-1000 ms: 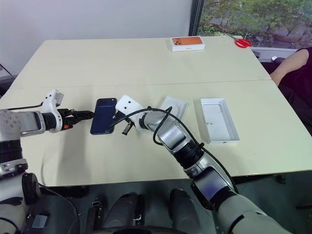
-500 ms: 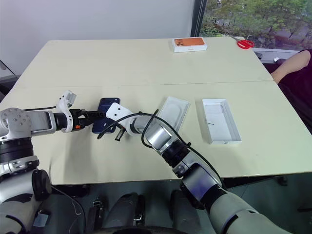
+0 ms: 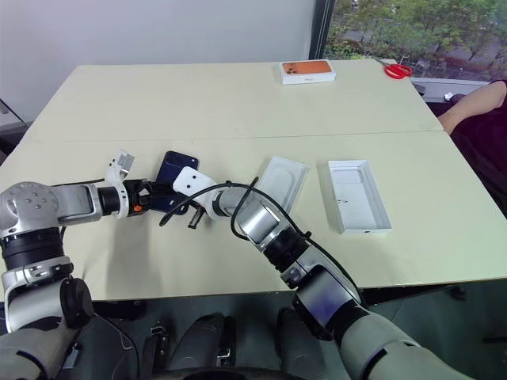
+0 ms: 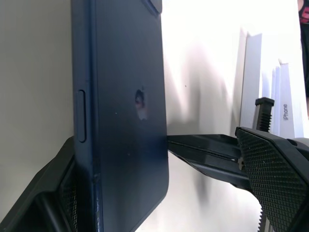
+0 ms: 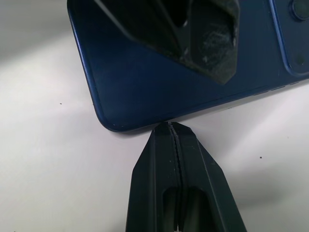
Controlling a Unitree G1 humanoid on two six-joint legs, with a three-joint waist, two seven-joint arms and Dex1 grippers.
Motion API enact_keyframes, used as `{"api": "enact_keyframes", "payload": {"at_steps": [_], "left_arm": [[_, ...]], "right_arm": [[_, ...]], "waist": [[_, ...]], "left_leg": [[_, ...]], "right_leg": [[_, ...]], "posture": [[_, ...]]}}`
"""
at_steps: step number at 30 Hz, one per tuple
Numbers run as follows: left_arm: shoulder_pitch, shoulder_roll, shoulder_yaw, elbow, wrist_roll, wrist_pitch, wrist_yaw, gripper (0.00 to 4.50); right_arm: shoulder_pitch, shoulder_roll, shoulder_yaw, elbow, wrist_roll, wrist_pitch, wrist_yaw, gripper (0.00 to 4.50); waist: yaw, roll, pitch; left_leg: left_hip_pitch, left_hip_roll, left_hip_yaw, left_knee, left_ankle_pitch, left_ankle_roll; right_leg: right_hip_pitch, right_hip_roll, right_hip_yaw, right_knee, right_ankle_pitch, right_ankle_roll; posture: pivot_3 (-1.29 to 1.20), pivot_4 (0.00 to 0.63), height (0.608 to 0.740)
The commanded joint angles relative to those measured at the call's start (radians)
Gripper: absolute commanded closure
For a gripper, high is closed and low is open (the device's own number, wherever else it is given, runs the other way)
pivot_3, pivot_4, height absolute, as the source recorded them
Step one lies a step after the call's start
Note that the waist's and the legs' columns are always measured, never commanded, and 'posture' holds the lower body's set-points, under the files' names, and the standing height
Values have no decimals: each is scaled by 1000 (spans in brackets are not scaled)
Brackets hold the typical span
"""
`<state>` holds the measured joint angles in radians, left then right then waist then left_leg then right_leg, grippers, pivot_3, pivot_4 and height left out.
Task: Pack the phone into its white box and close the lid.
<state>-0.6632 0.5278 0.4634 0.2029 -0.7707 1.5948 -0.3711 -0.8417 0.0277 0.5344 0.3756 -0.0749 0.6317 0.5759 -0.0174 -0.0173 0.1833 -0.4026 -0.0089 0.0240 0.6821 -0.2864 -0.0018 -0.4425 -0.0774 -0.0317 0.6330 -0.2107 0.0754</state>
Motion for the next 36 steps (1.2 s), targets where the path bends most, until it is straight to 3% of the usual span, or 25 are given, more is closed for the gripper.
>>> {"api": "enact_keyframes", "payload": {"at_steps": [1,6,17,20,22,31,36], "left_arm": [[-10,20,15,28,7,20,0,564],[-21,38,15,36,20,20,-9,2726],[-12,44,31,48,12,20,-31,2726],[-10,46,40,54,19,19,-38,3548],[-11,46,41,54,21,19,-43,4468],[-56,20,74,-4,-76,20,-66,4493],[-110,-107,39,-84,-174,20,10,4493]], "right_arm": [[8,8,-12,-54,-5,-6,3,4500],[14,-2,-15,-74,-8,3,4,4500],[24,-58,-27,-220,-12,68,18,4500],[27,-87,-48,-303,-4,114,24,4500],[29,-101,-57,-343,0,138,26,4500],[105,-302,-189,-697,59,325,70,4500],[218,-528,-350,-873,141,379,153,4500]], "waist": [[-2,0,0],[-3,0,0],[-3,0,0],[-3,0,0],[-3,0,0],[4,-1,1],[25,-2,1]], "left_leg": [[0,0,0,0,0,0],[-1,0,0,0,0,0],[-2,0,0,-1,1,-1],[-3,0,0,0,1,-1],[-3,0,0,0,0,0],[-4,0,0,-1,-1,1],[-5,-2,-1,1,-1,3]], "right_leg": [[0,0,0,0,0,0],[-1,0,0,0,0,0],[-2,0,0,0,0,0],[-3,0,0,0,0,0],[-3,0,0,0,0,0],[-3,0,0,-1,0,0],[-2,-2,-2,-3,0,0]], "posture": [[0,150,740],[0,150,740],[0,150,740],[0,150,740],[0,150,740],[0,150,740],[0,150,740]]}}
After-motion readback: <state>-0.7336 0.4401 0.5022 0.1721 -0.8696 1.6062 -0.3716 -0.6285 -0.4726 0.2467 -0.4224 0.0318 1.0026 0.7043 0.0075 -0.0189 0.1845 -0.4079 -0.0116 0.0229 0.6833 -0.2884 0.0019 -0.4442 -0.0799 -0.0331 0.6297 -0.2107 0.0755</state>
